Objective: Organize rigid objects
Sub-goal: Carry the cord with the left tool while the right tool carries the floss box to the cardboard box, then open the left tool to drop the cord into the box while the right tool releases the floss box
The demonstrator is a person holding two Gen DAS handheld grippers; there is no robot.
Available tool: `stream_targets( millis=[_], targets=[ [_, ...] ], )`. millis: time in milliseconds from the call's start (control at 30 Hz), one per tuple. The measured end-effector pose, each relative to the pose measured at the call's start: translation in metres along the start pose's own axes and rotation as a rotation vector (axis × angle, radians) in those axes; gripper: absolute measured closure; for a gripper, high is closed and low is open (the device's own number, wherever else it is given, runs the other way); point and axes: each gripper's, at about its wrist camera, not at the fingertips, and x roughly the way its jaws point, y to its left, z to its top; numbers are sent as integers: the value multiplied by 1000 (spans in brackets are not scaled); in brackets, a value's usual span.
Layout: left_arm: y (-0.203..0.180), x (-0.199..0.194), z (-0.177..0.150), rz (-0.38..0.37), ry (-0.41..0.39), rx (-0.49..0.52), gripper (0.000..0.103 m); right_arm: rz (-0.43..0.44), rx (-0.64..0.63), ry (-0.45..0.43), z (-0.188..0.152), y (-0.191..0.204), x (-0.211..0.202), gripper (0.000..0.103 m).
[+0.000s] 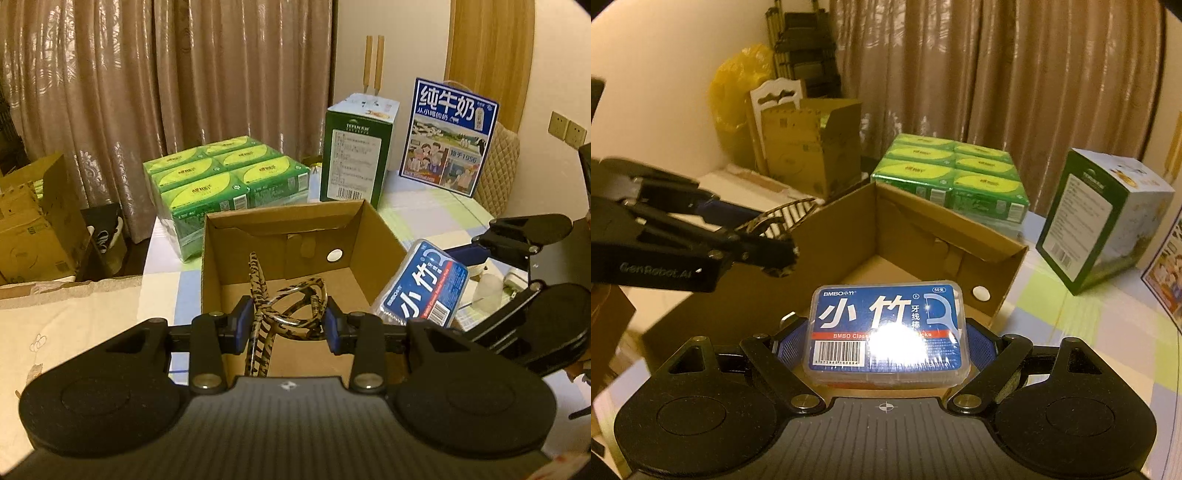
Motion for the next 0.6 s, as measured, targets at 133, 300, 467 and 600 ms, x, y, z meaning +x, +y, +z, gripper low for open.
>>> stream_targets(
  millis=[133, 300, 467, 600],
  targets=[
    [4, 17, 0, -8, 18, -3, 69, -5, -61, 13, 1, 0, 13, 19],
    [9, 33, -3, -11, 37, -6, 69, -15, -120, 29, 2, 0, 25, 19],
    [8, 43, -5, -11, 53, 18, 69, -11, -185, 38, 0, 1, 33, 19],
    [8, 50, -5, -13, 62, 26, 69, -14, -240, 54, -2, 5, 39, 19]
  ],
)
